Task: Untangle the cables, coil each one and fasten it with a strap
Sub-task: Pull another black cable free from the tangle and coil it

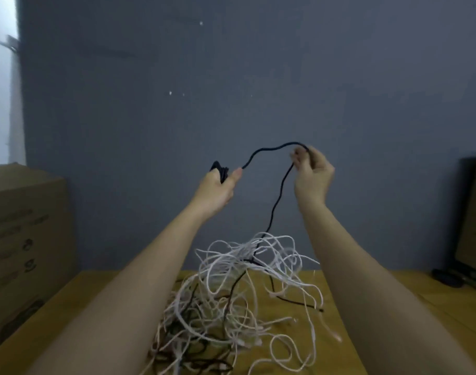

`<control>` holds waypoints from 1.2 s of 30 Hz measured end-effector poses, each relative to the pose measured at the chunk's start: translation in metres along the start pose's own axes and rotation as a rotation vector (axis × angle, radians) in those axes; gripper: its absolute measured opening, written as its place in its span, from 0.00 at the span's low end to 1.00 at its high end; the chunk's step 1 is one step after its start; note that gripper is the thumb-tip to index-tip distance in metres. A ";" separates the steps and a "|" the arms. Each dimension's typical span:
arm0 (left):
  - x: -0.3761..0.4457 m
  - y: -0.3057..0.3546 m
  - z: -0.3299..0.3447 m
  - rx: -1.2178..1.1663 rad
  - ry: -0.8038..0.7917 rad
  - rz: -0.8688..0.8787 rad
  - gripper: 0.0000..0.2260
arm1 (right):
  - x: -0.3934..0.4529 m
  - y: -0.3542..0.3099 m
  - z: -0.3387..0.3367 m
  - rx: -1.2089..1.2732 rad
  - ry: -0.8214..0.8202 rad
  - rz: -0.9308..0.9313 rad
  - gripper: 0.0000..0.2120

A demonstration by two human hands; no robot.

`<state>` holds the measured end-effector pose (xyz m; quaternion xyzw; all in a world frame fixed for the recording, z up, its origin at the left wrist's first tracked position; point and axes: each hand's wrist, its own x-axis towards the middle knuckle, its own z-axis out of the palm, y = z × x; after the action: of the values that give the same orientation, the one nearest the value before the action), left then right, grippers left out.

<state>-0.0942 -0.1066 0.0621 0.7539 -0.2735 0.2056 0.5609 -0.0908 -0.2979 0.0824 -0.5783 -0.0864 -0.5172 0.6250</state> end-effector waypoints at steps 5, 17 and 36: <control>-0.006 -0.014 -0.009 0.038 -0.165 -0.191 0.18 | -0.011 0.017 -0.011 -0.487 -0.280 0.223 0.12; -0.071 -0.057 -0.017 -0.041 -0.419 -0.188 0.15 | -0.054 0.058 -0.008 -0.357 -0.300 0.158 0.13; -0.081 -0.087 -0.003 -0.557 -0.030 -0.239 0.14 | -0.218 0.091 -0.025 -0.941 -1.045 -0.567 0.16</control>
<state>-0.1000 -0.0699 -0.0510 0.6010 -0.2368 0.0444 0.7621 -0.1335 -0.2181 -0.1369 -0.9096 -0.2869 -0.2989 0.0329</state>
